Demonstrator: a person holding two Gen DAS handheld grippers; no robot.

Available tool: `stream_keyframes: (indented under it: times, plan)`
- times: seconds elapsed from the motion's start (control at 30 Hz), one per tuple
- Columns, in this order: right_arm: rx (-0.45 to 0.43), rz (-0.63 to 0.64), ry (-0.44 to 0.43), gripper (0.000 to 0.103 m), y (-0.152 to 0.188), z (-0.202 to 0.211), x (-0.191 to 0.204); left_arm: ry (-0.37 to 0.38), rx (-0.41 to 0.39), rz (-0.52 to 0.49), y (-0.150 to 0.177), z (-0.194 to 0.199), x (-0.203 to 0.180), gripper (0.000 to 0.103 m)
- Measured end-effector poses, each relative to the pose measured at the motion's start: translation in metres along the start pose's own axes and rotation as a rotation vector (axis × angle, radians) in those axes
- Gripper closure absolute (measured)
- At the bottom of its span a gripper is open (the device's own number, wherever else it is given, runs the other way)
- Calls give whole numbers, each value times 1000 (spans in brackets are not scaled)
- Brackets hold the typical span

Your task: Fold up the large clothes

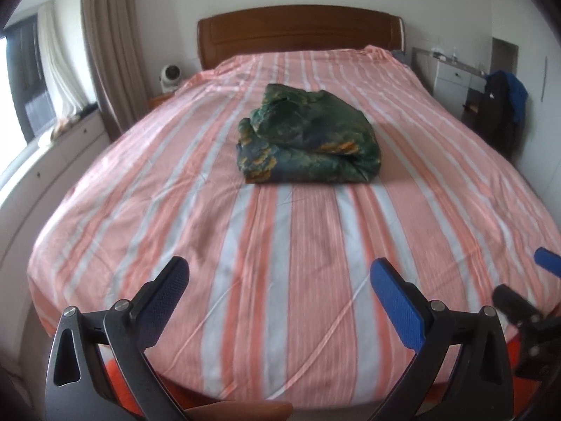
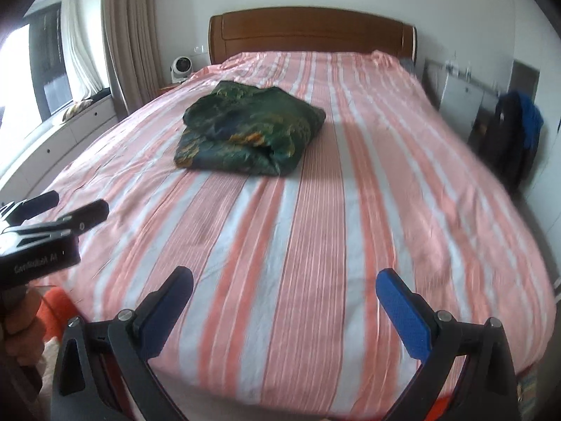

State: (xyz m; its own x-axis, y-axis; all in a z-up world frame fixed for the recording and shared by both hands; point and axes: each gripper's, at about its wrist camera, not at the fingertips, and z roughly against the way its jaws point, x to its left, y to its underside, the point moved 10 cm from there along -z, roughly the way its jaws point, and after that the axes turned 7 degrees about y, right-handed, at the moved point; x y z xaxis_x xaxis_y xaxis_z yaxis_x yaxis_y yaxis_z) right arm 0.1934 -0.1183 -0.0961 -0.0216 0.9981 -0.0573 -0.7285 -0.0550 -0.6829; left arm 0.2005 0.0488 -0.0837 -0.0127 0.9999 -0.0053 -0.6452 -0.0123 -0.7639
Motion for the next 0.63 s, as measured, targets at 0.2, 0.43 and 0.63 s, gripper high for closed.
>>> stream_keyframes:
  times: [0.2,0.43,0.63]
  plan:
    - [14,-32,15,0,25,24,-10,28,18,-44,18,17,-15,0]
    - [-12,-37,48,0,17,24,-18,67,-1,-44,13,17,-28,0]
    - [-52,-25,59,0,9,32,-18,58,-12,-55,14,18,-33,0]
